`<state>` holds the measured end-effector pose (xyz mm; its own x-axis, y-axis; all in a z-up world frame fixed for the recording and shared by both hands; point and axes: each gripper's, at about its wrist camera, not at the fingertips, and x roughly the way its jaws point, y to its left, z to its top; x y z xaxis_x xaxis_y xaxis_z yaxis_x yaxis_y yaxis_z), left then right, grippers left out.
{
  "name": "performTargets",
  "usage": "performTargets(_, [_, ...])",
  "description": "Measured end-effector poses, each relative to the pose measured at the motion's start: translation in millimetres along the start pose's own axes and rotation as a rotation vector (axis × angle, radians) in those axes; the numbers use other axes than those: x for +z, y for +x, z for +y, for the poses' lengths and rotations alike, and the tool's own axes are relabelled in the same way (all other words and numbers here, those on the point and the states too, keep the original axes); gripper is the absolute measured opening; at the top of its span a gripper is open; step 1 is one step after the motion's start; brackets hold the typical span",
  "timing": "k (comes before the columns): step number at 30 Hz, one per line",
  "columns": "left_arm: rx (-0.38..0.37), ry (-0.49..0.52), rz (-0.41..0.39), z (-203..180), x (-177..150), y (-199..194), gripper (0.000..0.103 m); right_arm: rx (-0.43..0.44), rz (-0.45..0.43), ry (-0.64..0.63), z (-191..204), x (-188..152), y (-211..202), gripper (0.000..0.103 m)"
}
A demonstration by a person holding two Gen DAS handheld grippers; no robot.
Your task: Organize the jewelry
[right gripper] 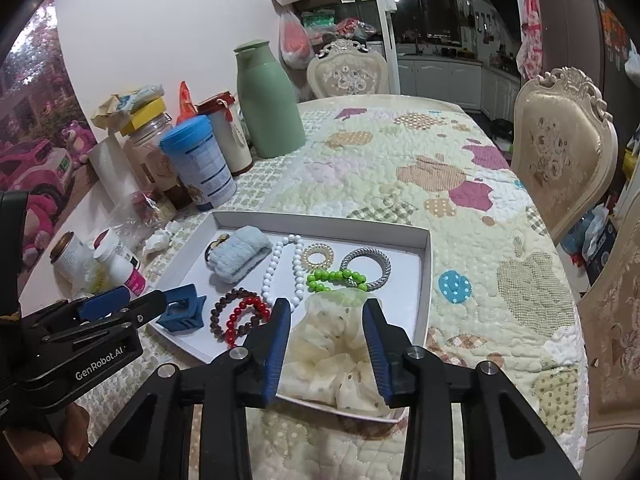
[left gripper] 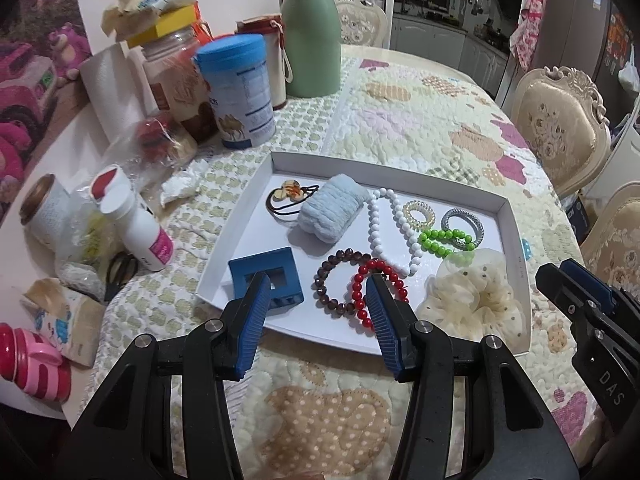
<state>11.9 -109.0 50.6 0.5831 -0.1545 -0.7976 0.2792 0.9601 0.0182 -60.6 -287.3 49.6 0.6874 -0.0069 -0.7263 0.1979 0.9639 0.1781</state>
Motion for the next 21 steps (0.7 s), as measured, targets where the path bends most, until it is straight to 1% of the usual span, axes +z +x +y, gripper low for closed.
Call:
performTargets(9, [0.014, 0.003, -0.035, 1, -7, -20, 0.049, 0.006, -0.010, -0.030, 8, -7, -16, 0.036])
performTargets(21, [0.028, 0.011, -0.050, 2, -13, -31, 0.049, 0.007, -0.005, -0.045, 10, -13, -22, 0.036])
